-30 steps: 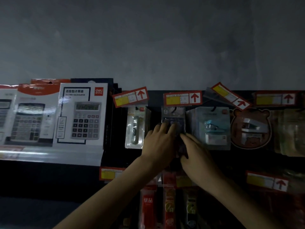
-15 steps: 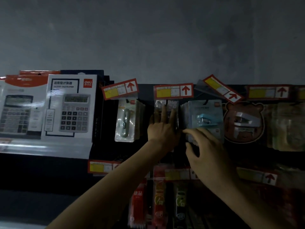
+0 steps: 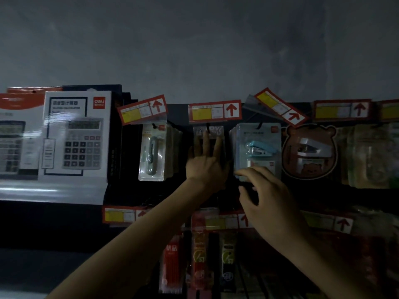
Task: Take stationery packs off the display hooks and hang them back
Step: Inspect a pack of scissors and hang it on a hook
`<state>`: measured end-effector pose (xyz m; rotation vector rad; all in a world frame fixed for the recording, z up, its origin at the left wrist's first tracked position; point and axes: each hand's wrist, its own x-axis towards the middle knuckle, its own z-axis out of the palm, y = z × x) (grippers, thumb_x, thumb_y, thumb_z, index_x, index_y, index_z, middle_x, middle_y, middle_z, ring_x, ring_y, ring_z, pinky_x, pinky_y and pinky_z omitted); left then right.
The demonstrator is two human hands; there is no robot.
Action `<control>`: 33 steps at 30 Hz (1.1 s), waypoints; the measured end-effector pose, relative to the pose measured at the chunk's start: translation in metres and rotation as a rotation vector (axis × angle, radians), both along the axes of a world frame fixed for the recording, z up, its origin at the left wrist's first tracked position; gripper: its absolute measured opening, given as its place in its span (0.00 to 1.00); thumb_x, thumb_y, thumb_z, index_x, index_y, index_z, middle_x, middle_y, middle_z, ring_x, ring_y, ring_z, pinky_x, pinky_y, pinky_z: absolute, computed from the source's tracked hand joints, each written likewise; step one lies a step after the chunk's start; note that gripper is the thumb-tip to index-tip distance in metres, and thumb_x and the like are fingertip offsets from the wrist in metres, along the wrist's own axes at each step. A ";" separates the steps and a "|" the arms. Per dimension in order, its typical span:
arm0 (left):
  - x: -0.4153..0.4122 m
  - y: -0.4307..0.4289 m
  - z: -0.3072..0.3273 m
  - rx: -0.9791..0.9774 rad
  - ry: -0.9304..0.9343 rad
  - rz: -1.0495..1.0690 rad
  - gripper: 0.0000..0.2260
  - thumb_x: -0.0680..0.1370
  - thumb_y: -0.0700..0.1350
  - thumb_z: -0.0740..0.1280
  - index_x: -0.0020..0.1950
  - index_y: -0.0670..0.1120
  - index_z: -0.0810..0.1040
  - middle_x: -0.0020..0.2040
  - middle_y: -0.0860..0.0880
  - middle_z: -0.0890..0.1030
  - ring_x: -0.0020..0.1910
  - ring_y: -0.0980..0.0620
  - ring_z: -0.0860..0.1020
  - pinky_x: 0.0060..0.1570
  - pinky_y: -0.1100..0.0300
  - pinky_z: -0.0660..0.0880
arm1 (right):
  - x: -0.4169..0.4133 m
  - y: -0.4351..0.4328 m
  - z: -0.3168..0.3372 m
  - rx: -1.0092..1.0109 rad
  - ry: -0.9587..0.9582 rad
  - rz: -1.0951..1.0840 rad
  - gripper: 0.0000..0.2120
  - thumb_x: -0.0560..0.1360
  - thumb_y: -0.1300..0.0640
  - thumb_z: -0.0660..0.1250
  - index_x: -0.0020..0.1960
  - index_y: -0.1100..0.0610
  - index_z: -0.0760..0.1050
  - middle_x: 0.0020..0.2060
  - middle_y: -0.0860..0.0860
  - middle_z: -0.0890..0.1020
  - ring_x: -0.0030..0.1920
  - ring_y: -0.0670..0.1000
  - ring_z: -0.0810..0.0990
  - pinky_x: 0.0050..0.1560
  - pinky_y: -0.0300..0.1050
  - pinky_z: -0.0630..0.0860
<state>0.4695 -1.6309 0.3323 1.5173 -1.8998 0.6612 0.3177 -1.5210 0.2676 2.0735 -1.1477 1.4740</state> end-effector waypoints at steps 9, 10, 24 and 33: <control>0.033 0.083 -0.040 0.089 -0.072 -0.135 0.30 0.83 0.67 0.49 0.83 0.57 0.50 0.85 0.49 0.50 0.83 0.46 0.49 0.78 0.46 0.57 | 0.006 0.002 -0.010 0.043 0.057 0.013 0.13 0.82 0.51 0.65 0.66 0.48 0.76 0.60 0.39 0.74 0.56 0.42 0.77 0.55 0.41 0.78; 0.039 0.092 -0.046 0.083 -0.068 -0.147 0.29 0.83 0.67 0.50 0.82 0.59 0.52 0.84 0.50 0.52 0.83 0.48 0.52 0.77 0.47 0.59 | 0.007 0.002 -0.011 0.046 0.056 0.008 0.13 0.82 0.51 0.65 0.66 0.47 0.76 0.60 0.39 0.74 0.56 0.43 0.77 0.55 0.42 0.78; 0.074 0.170 -0.140 -0.231 -0.062 -0.065 0.26 0.81 0.58 0.60 0.77 0.49 0.71 0.76 0.44 0.71 0.73 0.44 0.69 0.69 0.48 0.70 | 0.018 0.029 -0.074 0.024 0.153 -0.057 0.23 0.81 0.45 0.64 0.72 0.53 0.74 0.72 0.52 0.72 0.74 0.56 0.70 0.70 0.59 0.71; 0.102 0.268 -0.248 -0.006 0.028 0.273 0.27 0.81 0.57 0.64 0.79 0.50 0.68 0.77 0.44 0.69 0.73 0.42 0.71 0.69 0.46 0.69 | 0.051 0.063 -0.185 0.157 0.141 0.236 0.24 0.80 0.44 0.67 0.72 0.54 0.75 0.72 0.54 0.74 0.71 0.58 0.73 0.68 0.54 0.73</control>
